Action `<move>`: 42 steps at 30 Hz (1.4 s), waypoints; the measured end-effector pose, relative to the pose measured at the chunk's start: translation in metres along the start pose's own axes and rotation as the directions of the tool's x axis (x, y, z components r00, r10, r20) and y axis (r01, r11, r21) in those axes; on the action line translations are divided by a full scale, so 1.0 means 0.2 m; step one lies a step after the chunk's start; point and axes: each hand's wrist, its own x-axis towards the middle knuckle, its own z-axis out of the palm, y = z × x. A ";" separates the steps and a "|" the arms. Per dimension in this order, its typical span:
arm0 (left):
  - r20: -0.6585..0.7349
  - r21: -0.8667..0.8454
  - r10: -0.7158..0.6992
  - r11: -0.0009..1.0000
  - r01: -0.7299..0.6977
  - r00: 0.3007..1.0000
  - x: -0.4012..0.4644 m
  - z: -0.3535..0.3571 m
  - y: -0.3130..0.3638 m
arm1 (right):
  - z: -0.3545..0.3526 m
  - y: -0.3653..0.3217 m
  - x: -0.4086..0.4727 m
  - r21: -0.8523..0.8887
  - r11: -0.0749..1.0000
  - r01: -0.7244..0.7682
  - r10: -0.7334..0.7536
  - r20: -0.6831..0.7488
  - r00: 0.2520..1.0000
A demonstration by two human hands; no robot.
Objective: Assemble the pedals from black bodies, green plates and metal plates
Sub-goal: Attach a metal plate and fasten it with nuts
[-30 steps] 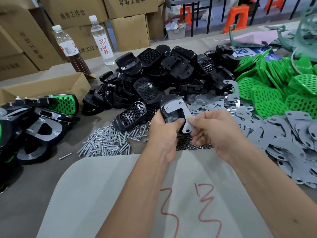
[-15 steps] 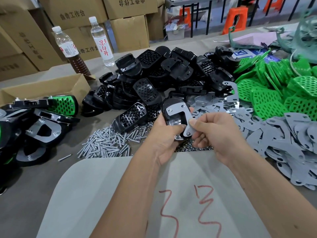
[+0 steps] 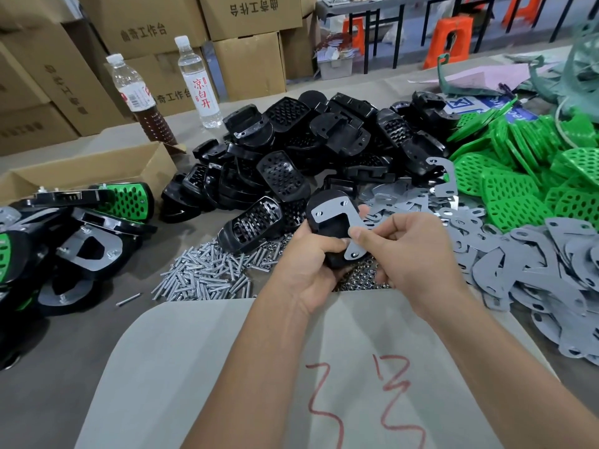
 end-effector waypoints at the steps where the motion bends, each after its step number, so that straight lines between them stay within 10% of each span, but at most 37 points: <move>1: 0.005 -0.036 -0.003 0.999 0.003 1.000 0.00 -0.01 0.00 | 0.00 0.00 0.00 -0.006 1.000 0.016 -0.016 -0.034 0.999; 11: -0.109 -0.127 0.078 0.988 -0.092 0.991 0.04 0.00 -0.03 | -0.07 0.02 0.04 -0.164 0.952 0.258 -0.279 -0.120 0.953; 15: -0.178 -0.162 0.110 0.977 -0.139 0.978 0.04 -0.04 0.00 | -0.09 0.02 0.08 -0.721 0.633 0.282 -0.427 -0.022 0.904; 20: -0.198 -0.125 0.088 0.986 -0.114 0.976 0.04 -0.06 0.01 | 0.02 0.02 0.06 -0.855 0.401 0.329 -0.310 0.211 0.927; 34: -0.188 -0.073 0.096 0.991 -0.111 0.978 0.02 -0.05 0.03 | -0.07 0.05 0.11 -0.555 0.750 0.360 -0.497 -0.115 0.860; 38: -0.192 -0.018 0.063 0.998 -0.068 0.979 0.01 -0.04 0.02 | -0.09 0.01 0.10 -0.336 0.760 0.556 -0.647 -0.318 0.693; 42: -0.219 0.024 0.026 0.999 -0.021 0.975 0.02 -0.03 0.02 | -0.07 -0.01 0.08 0.329 0.836 0.440 -0.381 -0.230 0.896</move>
